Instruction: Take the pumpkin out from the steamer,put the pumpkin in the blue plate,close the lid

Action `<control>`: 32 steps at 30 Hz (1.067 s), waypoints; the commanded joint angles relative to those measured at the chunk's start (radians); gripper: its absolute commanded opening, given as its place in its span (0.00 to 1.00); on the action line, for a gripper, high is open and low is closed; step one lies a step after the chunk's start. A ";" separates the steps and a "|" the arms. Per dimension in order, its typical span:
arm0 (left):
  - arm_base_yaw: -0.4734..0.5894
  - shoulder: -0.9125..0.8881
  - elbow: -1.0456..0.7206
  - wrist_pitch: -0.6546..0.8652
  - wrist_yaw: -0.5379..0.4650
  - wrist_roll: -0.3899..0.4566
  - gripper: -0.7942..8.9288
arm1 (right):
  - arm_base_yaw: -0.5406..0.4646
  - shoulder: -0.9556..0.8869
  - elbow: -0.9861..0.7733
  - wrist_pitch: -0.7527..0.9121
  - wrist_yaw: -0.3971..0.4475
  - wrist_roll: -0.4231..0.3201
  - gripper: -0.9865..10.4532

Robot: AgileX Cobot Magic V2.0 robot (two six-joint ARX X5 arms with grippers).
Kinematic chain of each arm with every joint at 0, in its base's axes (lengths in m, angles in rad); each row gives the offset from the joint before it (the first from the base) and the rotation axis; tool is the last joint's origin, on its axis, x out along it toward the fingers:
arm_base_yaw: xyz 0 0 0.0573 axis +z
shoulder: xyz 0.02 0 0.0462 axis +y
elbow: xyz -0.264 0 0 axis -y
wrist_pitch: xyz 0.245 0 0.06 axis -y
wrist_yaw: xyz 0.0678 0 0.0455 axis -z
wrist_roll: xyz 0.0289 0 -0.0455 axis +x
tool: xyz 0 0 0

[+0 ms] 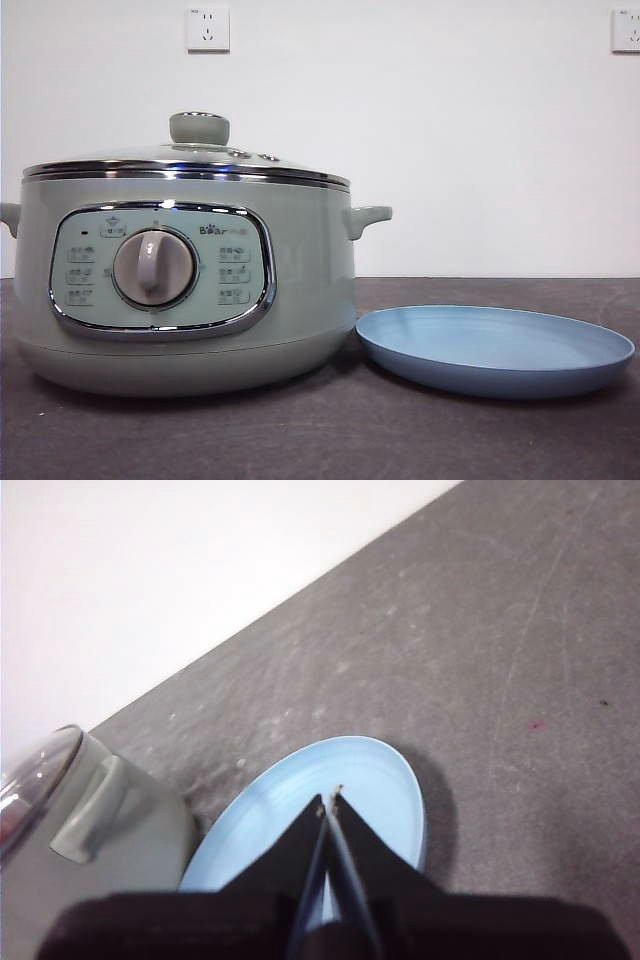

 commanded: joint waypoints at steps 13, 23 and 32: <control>0.003 0.263 0.338 -0.116 0.013 0.160 0.07 | 0.000 0.260 0.352 -0.045 -0.002 -0.139 0.07; 0.003 0.572 0.686 -0.254 0.189 0.380 0.07 | 0.000 0.537 0.682 -0.175 -0.016 -0.358 0.07; 0.000 0.726 0.871 -0.377 0.267 0.451 0.26 | 0.002 0.727 0.908 -0.309 -0.106 -0.512 0.26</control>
